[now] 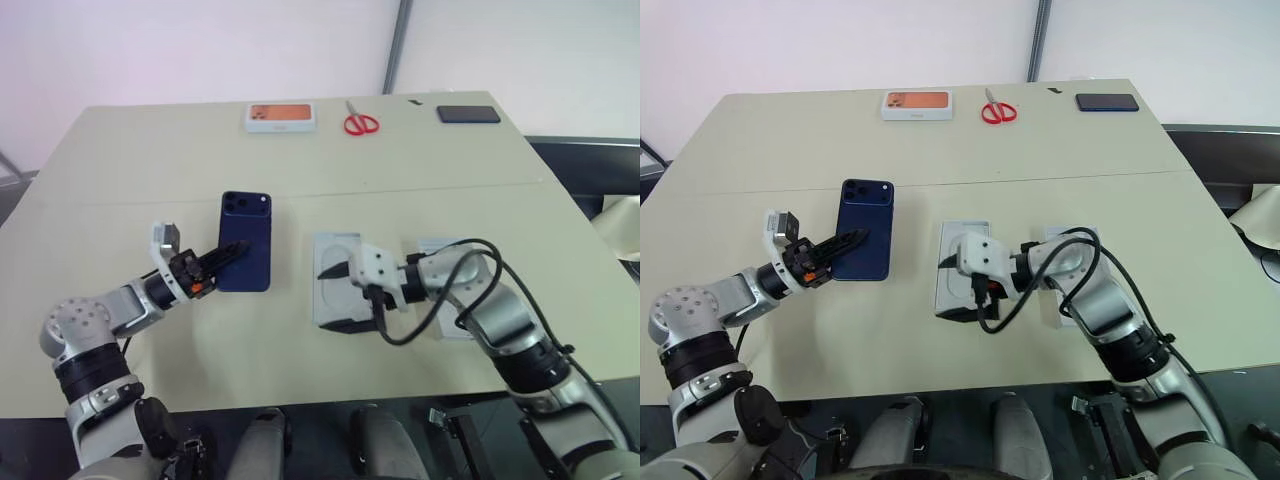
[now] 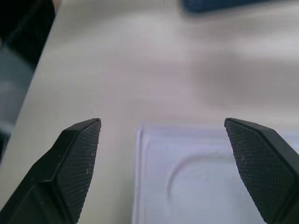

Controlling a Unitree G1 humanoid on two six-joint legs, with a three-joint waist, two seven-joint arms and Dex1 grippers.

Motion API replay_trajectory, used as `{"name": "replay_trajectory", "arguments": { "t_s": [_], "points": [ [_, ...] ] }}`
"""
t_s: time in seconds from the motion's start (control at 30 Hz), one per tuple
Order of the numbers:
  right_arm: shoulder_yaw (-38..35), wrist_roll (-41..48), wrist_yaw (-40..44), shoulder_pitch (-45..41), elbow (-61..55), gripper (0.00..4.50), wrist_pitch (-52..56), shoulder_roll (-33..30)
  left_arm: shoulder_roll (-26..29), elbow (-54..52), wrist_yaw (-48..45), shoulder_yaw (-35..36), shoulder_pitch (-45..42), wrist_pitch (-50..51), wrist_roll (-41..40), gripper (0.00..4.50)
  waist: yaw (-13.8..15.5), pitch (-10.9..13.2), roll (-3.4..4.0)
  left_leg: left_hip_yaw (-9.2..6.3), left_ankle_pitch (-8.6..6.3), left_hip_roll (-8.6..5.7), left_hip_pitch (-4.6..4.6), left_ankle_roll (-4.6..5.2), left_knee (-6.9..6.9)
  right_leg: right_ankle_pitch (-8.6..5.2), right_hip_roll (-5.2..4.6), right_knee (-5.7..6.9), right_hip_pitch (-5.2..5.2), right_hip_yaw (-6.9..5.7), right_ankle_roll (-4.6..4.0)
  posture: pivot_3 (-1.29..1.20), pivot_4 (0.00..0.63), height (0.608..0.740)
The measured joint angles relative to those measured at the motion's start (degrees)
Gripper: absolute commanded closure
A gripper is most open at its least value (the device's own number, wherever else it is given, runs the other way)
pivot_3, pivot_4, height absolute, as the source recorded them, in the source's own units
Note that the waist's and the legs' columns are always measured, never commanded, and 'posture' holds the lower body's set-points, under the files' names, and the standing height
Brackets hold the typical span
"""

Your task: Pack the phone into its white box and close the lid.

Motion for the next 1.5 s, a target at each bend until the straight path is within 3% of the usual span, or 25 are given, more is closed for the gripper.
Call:
{"name": "replay_trajectory", "arguments": {
  "t_s": [0.1, 0.13, 0.2, 0.3, 0.73, 1.23, 1.5],
  "points": [
    [1.79, -2.21, -0.75, 0.86, 0.20, 0.04, -2.53, -0.85, -1.23, -0.61, 2.32, -0.10, 0.25, -0.19, -0.97, 4.50, -0.01, 0.01, -0.01, 0.00, 0.00, 0.00, 0.00, 0.00, 0.00, 0.00, 0.00, 0.00, 0.00, 0.00, 0.00, 0.00, 0.150, 0.740],
    [2.07, -2.67, -1.05, 0.99, 0.28, 0.26, -2.84, -0.84, -1.43, -0.61, 2.72, -0.17, 0.30, -0.19, -1.34, 4.50, 0.01, 0.02, -0.02, 0.00, 0.00, -0.01, 0.00, 0.00, 0.00, 0.00, 0.00, -0.01, 0.00, 0.00, 0.00, 0.00, 0.150, 0.740],
    [2.95, -4.09, -2.01, 1.23, 1.25, 0.87, -3.71, -0.81, -1.47, -0.95, 3.57, -0.41, 0.58, -0.33, -1.89, 4.50, -0.01, 0.03, -0.06, 0.00, 0.00, -0.01, 0.00, -0.01, 0.00, 0.00, 0.00, -0.02, 0.01, 0.00, 0.00, 0.00, 0.150, 0.740],
    [3.73, -5.62, -3.73, 1.62, 3.23, 2.25, -4.58, -0.43, -1.54, -1.69, 5.10, -0.76, 0.66, -0.92, -2.70, 4.50, 0.21, 0.06, -0.11, -0.01, 0.00, 0.00, 0.00, -0.01, 0.00, 0.00, -0.03, -0.03, 0.01, 0.00, -0.01, 0.00, 0.150, 0.740],
    [3.94, -7.64, -4.61, 1.43, 5.35, 2.25, -7.39, 1.12, -1.55, -2.04, 9.45, -2.47, 0.65, -1.36, -6.70, 4.50, 0.39, 0.06, -0.13, -0.01, 0.00, -0.01, 0.04, -0.01, 0.00, 0.00, -0.03, -0.09, 0.09, -0.02, -0.01, 0.00, 0.150, 0.740],
    [7.94, -9.83, -7.30, -2.00, 10.19, 2.25, -7.25, 10.34, -3.17, -2.11, 14.74, -4.94, 0.64, -3.48, -12.01, 4.50, 0.29, 0.06, -0.13, -0.03, 0.01, -0.03, 0.04, -0.01, 0.00, 0.00, -0.02, -0.08, 0.08, -0.01, -0.01, 0.00, 0.150, 0.740],
    [7.40, -8.93, -6.63, -2.39, 9.40, 2.25, -5.86, 9.19, -3.37, -2.44, 16.91, -6.86, 2.48, -3.69, -15.38, 4.50, 0.48, 0.06, -0.14, -0.03, 0.01, -0.05, 0.03, -0.01, 0.00, 0.01, -0.05, -0.09, 0.09, -0.01, -0.01, 0.00, 0.150, 0.740]
  ]
}}
